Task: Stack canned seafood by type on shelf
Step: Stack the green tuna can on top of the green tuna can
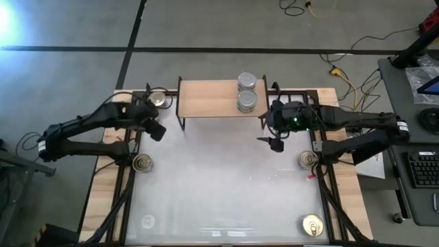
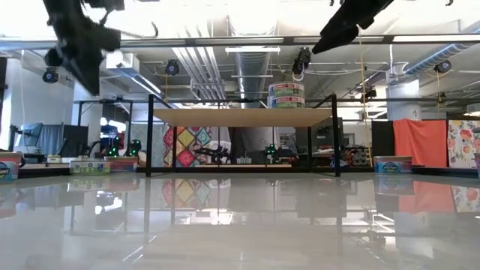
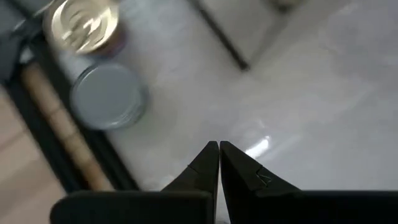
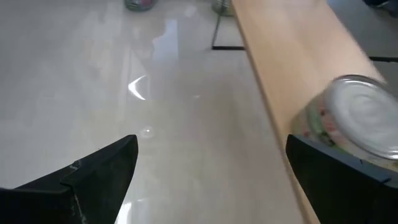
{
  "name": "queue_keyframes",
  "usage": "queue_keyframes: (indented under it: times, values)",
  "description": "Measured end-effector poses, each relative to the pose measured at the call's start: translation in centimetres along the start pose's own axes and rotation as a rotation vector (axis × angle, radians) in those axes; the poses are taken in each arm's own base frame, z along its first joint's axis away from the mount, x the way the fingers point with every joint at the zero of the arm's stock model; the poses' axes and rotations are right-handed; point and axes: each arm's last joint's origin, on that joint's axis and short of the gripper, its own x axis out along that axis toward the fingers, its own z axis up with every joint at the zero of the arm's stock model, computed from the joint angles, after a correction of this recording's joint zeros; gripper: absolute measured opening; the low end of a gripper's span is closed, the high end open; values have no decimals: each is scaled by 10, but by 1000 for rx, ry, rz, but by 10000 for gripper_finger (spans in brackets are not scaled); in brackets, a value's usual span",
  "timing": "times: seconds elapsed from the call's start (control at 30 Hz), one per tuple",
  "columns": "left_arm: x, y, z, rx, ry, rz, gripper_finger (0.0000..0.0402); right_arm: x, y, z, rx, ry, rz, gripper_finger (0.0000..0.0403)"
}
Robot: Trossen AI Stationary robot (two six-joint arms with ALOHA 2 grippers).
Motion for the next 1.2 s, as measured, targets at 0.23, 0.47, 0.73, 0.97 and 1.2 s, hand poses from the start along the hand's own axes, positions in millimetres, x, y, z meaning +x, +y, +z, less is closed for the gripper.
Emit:
queue_keyframes:
  times: [0.23,0.47,0.73,0.97,1.2]
  values:
    - [51,16,-8,-236,19,81,0,8,27,-3,-8,31,26,400]
    - [72,39,-8,-411,-12,143,0,13,60,-8,-36,63,86,400]
    - [77,47,-6,-271,40,153,0,8,87,-12,-82,56,89,400]
    - [91,44,0,-246,87,170,0,5,95,-13,-100,49,72,400]
    - [101,33,1,-187,59,307,0,8,95,-19,-83,67,55,400]
